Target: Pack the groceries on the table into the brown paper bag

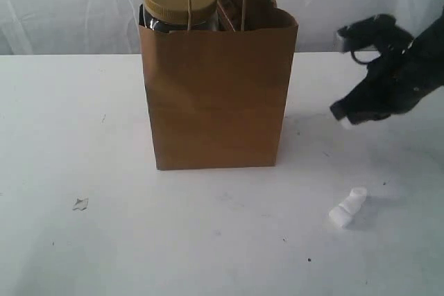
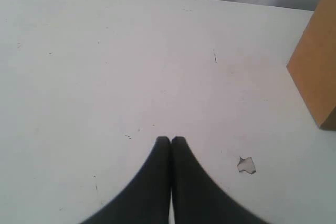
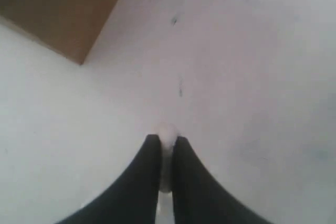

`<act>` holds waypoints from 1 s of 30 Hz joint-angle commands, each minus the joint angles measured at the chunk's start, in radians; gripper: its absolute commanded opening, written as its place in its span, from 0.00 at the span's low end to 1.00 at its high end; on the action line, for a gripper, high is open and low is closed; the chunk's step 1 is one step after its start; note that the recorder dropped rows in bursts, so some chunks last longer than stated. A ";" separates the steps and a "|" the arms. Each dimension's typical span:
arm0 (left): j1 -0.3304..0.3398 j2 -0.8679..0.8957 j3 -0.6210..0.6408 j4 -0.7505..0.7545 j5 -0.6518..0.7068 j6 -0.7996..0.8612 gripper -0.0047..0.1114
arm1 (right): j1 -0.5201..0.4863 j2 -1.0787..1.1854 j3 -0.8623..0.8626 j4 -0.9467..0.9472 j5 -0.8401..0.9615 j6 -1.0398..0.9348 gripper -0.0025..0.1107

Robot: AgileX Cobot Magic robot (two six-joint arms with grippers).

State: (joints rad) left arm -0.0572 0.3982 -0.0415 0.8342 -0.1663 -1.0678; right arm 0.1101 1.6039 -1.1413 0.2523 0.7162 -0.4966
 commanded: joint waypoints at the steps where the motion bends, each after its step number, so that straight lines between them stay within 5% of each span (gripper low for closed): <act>1: -0.006 -0.007 0.004 0.012 0.002 -0.006 0.04 | -0.063 -0.048 -0.098 0.040 -0.087 0.076 0.07; 7: -0.006 -0.007 0.004 0.012 0.002 -0.006 0.04 | -0.194 0.025 -0.331 0.236 -0.093 -0.003 0.07; 10: -0.006 -0.007 0.004 0.012 0.002 -0.006 0.04 | -0.266 0.104 -0.477 0.513 -0.077 -0.070 0.07; 15: -0.006 -0.007 0.004 0.012 0.002 -0.006 0.04 | -0.325 0.220 -0.649 0.979 0.287 -0.403 0.07; 21: -0.006 -0.007 0.004 0.012 0.002 -0.006 0.04 | -0.287 0.245 -0.678 1.136 0.497 -0.599 0.07; 30: -0.006 -0.007 0.004 0.012 0.002 -0.006 0.04 | -0.142 0.274 -0.672 1.095 0.505 -0.746 0.07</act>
State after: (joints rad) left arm -0.0572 0.3982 -0.0415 0.8342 -0.1663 -1.0678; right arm -0.0677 1.8587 -1.8116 1.3514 1.2139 -1.1909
